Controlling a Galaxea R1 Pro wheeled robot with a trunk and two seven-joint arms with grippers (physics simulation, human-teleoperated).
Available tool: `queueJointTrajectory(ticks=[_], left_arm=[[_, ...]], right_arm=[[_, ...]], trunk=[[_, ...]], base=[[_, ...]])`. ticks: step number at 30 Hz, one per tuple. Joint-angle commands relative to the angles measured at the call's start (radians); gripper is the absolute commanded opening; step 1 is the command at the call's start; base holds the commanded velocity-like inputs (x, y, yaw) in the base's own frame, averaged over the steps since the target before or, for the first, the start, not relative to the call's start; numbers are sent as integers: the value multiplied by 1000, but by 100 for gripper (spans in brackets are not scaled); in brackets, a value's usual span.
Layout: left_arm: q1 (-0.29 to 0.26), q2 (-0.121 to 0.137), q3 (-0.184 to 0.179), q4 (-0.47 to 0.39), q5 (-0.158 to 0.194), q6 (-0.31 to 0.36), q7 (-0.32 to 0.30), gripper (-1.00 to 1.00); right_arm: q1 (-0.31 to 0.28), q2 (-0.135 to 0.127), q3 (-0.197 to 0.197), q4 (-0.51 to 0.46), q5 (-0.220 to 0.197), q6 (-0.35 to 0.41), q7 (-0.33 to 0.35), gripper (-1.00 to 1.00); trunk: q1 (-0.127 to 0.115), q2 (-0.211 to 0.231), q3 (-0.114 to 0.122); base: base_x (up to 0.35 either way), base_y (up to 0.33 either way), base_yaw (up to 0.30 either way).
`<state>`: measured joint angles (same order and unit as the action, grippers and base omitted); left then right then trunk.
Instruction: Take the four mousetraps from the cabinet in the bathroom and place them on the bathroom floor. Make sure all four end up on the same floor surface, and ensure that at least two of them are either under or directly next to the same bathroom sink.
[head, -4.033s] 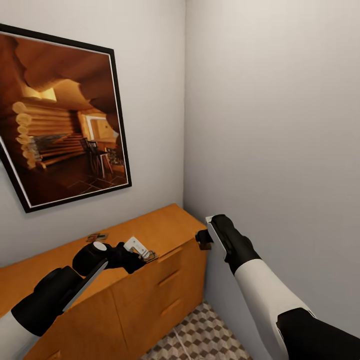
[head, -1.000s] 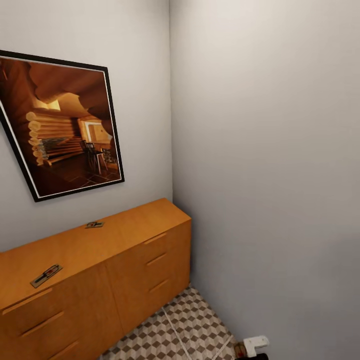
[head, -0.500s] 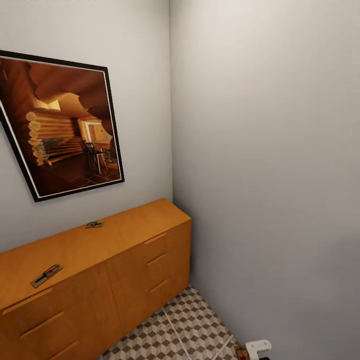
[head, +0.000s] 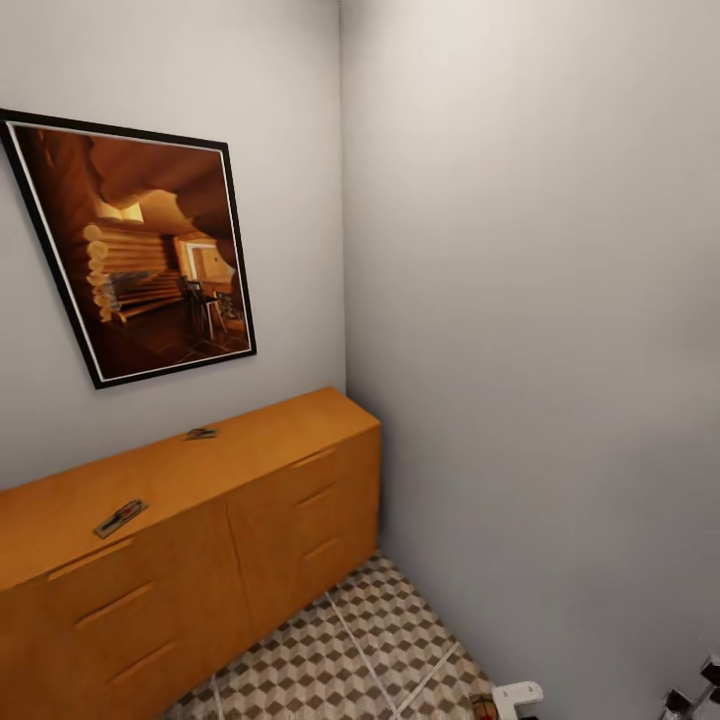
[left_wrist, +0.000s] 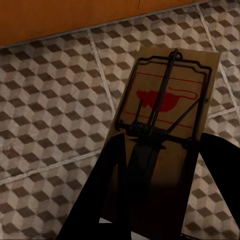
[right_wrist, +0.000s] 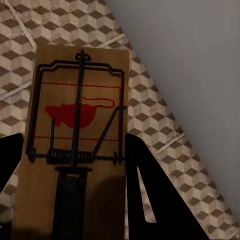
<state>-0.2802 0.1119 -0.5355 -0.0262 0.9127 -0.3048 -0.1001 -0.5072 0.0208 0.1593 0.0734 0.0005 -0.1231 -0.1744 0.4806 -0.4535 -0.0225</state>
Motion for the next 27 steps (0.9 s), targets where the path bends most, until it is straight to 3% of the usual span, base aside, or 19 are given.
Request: queueJointTrajectory(ticks=[1, 27], left_arm=[[-1, 0, -6, 1, 11, -2, -6, -100], [-1, -1, -6, 1, 11, -2, -6, -100]], right_arm=[[-2, 1, 6, 5, -3, -7, -2, -100], [-2, 1, 6, 5, 1, -7, -2, -100]], trunk=[[0, -2, -2], [0, -2, -2]], base=[[-337, 0, 0], [-337, 50, -33]])
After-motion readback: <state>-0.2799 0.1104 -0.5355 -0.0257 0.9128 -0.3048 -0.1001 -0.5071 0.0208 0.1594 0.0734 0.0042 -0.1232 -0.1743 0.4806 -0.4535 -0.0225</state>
